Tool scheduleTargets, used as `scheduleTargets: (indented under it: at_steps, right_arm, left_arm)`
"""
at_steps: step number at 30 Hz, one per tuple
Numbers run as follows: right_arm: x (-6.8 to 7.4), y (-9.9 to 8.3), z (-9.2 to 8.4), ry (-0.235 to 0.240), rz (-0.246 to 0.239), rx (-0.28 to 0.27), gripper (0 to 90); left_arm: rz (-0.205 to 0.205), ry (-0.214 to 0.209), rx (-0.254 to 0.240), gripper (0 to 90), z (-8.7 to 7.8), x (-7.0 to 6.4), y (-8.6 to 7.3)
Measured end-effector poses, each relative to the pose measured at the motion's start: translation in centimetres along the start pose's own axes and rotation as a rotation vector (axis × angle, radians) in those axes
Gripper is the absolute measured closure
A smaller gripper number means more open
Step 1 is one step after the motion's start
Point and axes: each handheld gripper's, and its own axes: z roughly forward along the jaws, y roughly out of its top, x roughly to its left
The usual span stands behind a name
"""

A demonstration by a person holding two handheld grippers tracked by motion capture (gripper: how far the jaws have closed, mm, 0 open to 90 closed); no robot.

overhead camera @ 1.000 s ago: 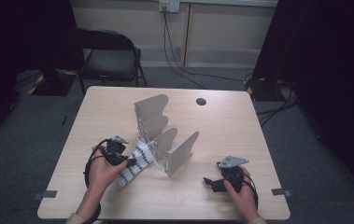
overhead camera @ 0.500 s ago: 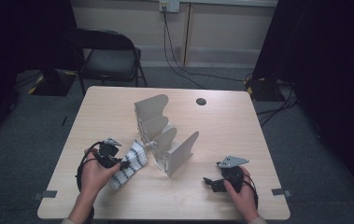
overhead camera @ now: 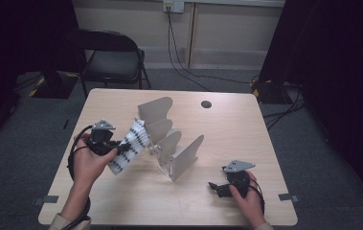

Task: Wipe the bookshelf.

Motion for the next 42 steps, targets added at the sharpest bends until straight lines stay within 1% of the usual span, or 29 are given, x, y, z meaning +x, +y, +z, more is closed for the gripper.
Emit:
scheduleTargets:
  at_steps: [2, 3, 4, 5, 6, 7, 8, 9, 10, 13, 15, 18, 19, 20, 22, 23, 25, 28, 29, 31, 32, 36, 39, 41, 42]
  right_arm:
    - [0.0, 0.0, 0.0, 0.000, 0.000, 0.000, 14.0]
    - [0.0, 0.0, 0.0, 0.000, 0.000, 0.000, 14.0]
    - [0.0, 0.0, 0.0, 0.000, 0.000, 0.000, 14.0]
    - [0.0, 0.0, 0.0, 0.000, 0.000, 0.000, 14.0]
    - [0.0, 0.0, 0.0, 0.000, 0.000, 0.000, 14.0]
    - [0.0, 0.0, 0.0, 0.000, 0.000, 0.000, 14.0]
    - [0.0, 0.0, 0.0, 0.000, 0.000, 0.000, 14.0]
    - [0.0, 0.0, 0.0, 0.001, 0.000, 0.000, 14.0]
    - [0.0, 0.0, 0.0, 0.000, 0.000, 0.000, 14.0]
    - [0.0, 0.0, 0.0, 0.000, -0.001, -0.001, 14.0]
    - [0.0, 0.0, 0.0, 0.000, 0.000, 0.000, 14.0]
    - [0.0, 0.0, 0.0, 0.000, -0.001, -0.001, 14.0]
    - [0.0, 0.0, 0.0, 0.000, -0.001, -0.001, 14.0]
    - [0.0, 0.0, 0.0, 0.000, 0.000, 0.000, 14.0]
    - [0.0, 0.0, 0.0, 0.000, 0.000, 0.000, 14.0]
    - [0.0, 0.0, 0.0, 0.000, 0.000, 0.000, 14.0]
    - [0.0, 0.0, 0.0, 0.000, 0.000, -0.001, 14.0]
    - [0.0, 0.0, 0.0, 0.000, 0.000, 0.000, 14.0]
    - [0.0, 0.0, 0.0, 0.000, 0.000, 0.000, 14.0]
    - [0.0, 0.0, 0.0, 0.000, 0.000, 0.000, 14.0]
    - [0.0, 0.0, 0.0, 0.000, 0.000, 0.000, 14.0]
    - [0.0, 0.0, 0.0, 0.000, 0.000, 0.000, 14.0]
    - [0.0, 0.0, 0.0, 0.000, 0.000, 0.000, 14.0]
    - [0.0, 0.0, 0.0, 0.000, -0.001, -0.001, 14.0]
    - [0.0, 0.0, 0.0, 0.000, 0.000, 0.000, 14.0]
  left_arm:
    - [-0.006, 0.006, 0.010, 77.5, 0.7, 0.1, 0.0]
    - [-0.016, 0.009, 0.014, 77.5, 1.0, 0.2, -0.1]
    - [-0.011, 0.008, 0.031, 77.5, 1.3, 0.3, -0.2]
    - [-0.021, 0.007, 0.032, 77.5, 1.6, 0.4, -0.4]
    - [-0.015, 0.006, 0.045, 77.5, 1.8, 0.6, -0.6]
    - [-0.019, 0.010, 0.051, 77.6, 2.1, 0.7, -0.9]
    - [-0.029, 0.006, 0.059, 77.6, 2.5, 0.7, -1.2]
    - [-0.030, 0.005, 0.062, 77.6, 2.7, 0.8, -1.4]
    - [-0.031, -0.005, 0.070, 77.6, 2.9, 0.8, -1.6]
    - [-0.038, -0.011, 0.084, 77.6, 3.6, 0.8, -2.4]
    - [-0.032, -0.016, 0.095, 77.6, 4.1, 0.8, -2.8]
    - [-0.037, -0.018, 0.097, 77.5, 4.6, 0.7, -3.2]
    - [-0.033, -0.023, 0.108, 77.6, 4.8, 0.7, -3.3]
    - [-0.034, -0.023, 0.107, 77.6, 5.0, 0.7, -3.4]
    - [-0.037, -0.030, 0.122, 77.6, 5.4, 0.6, -3.7]
    - [-0.040, -0.028, 0.119, 77.6, 5.6, 0.6, -3.9]
    - [-0.034, -0.028, 0.146, 77.6, 6.0, 0.6, -4.2]
    - [-0.042, -0.031, 0.156, 77.6, 6.6, 0.5, -4.9]
    - [-0.043, -0.036, 0.168, 77.6, 6.7, 0.5, -5.1]
    - [-0.047, -0.033, 0.178, 77.6, 6.9, 0.5, -5.5]
    - [-0.056, -0.032, 0.177, 77.6, 7.0, 0.5, -5.7]
    - [-0.061, -0.033, 0.186, 77.6, 6.7, 0.6, -6.2]
    - [-0.074, -0.029, 0.171, 77.6, 5.7, 0.8, -6.1]
    - [-0.076, -0.023, 0.159, 77.5, 4.8, 1.0, -5.8]
    - [-0.080, -0.022, 0.143, 77.5, 4.2, 1.2, -5.6]
